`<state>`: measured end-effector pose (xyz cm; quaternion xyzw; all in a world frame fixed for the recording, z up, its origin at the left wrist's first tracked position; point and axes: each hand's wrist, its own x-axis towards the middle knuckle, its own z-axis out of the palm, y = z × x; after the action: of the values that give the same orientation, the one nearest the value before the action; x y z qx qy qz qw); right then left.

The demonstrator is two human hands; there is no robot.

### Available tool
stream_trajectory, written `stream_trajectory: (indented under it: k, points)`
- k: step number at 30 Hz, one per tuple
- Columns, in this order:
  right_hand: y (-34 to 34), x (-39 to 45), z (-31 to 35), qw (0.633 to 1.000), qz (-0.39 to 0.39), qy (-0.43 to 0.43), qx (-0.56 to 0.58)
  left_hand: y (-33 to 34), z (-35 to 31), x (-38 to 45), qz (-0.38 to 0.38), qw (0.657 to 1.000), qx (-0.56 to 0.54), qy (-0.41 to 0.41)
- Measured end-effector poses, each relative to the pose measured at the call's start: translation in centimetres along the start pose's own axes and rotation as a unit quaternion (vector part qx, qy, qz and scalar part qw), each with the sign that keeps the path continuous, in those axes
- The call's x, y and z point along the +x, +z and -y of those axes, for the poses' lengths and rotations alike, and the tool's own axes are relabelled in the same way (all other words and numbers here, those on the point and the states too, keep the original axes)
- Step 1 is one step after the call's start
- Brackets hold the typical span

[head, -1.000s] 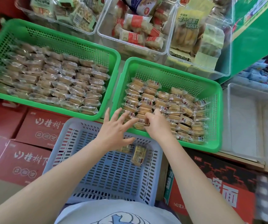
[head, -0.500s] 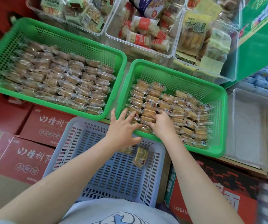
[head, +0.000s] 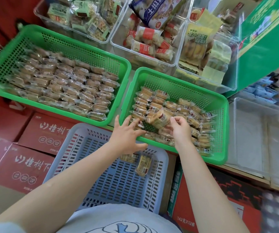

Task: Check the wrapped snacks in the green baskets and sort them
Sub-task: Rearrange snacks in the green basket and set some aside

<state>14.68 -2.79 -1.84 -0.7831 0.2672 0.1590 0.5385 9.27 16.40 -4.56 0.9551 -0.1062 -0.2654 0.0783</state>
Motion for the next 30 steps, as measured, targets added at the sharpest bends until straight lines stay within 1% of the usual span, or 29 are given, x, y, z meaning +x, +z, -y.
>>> stream_trajectory:
  k: [2,4,5,7,8,9,11,12,13,15,17,20,22,25,28,30]
  points:
    - [-0.6,-1.1,0.7,0.998,-0.010,-0.014,0.057,-0.3,0.2,-0.2,-0.003,0.999,-0.048,-0.001]
    - [-1.5,-2.4,1.5,0.997,-0.007,-0.038,0.062,-1.1,0.3,-0.8,-0.026,0.984,-0.176,-0.018]
    - [-1.9,-3.2,1.9,0.997,0.006,-0.051,0.054,-1.6,0.2,-1.2,-0.054,0.969,-0.239,-0.027]
    - [-2.5,-5.0,2.7,0.996,0.047,-0.076,0.019,-2.3,-0.4,-2.1,-0.127,0.943,-0.307,-0.024]
    - [-2.6,-5.9,3.0,0.994,0.073,-0.082,0.001,-2.8,-0.8,-2.8,-0.150,0.926,-0.346,-0.013]
    - [-2.5,-6.8,3.2,0.991,0.102,-0.085,-0.008,-3.3,-1.3,-3.5,-0.156,0.901,-0.406,0.004]
    - [-2.3,-8.6,3.4,0.985,0.144,-0.089,-0.017,-4.3,-2.2,-5.0,-0.136,0.828,-0.542,0.033]
    - [-2.2,-9.3,3.4,0.984,0.153,-0.092,-0.017,-4.6,-2.6,-5.7,-0.124,0.798,-0.588,0.036]
    - [-2.2,-10.0,3.4,0.983,0.156,-0.097,-0.009,-4.8,-2.7,-6.3,-0.122,0.778,-0.616,0.033]
    - [-2.5,-11.1,3.3,0.979,0.166,-0.121,0.005,-4.8,-2.8,-7.4,-0.121,0.760,-0.638,0.032]
    - [-2.9,-11.9,3.1,0.974,0.171,-0.148,-0.007,-4.5,-2.7,-8.4,-0.113,0.747,-0.654,0.041]
    - [-3.4,-12.8,2.7,0.976,0.134,-0.170,-0.007,-4.2,-2.7,-9.7,-0.082,0.732,-0.674,0.061]
    - [-3.5,-13.3,2.5,0.974,0.102,-0.200,-0.019,-4.2,-3.0,-10.4,-0.069,0.722,-0.684,0.070]
    - [-3.3,-14.4,2.4,0.965,0.091,-0.240,-0.049,-4.7,-3.7,-11.4,-0.056,0.706,-0.704,0.050]
    - [-3.1,-15.7,2.4,0.953,0.096,-0.278,-0.075,-5.3,-4.0,-12.2,-0.093,0.694,-0.714,0.022]
    - [-3.3,-16.4,2.7,0.948,0.089,-0.296,-0.078,-5.6,-4.0,-12.6,-0.110,0.679,-0.726,0.010]
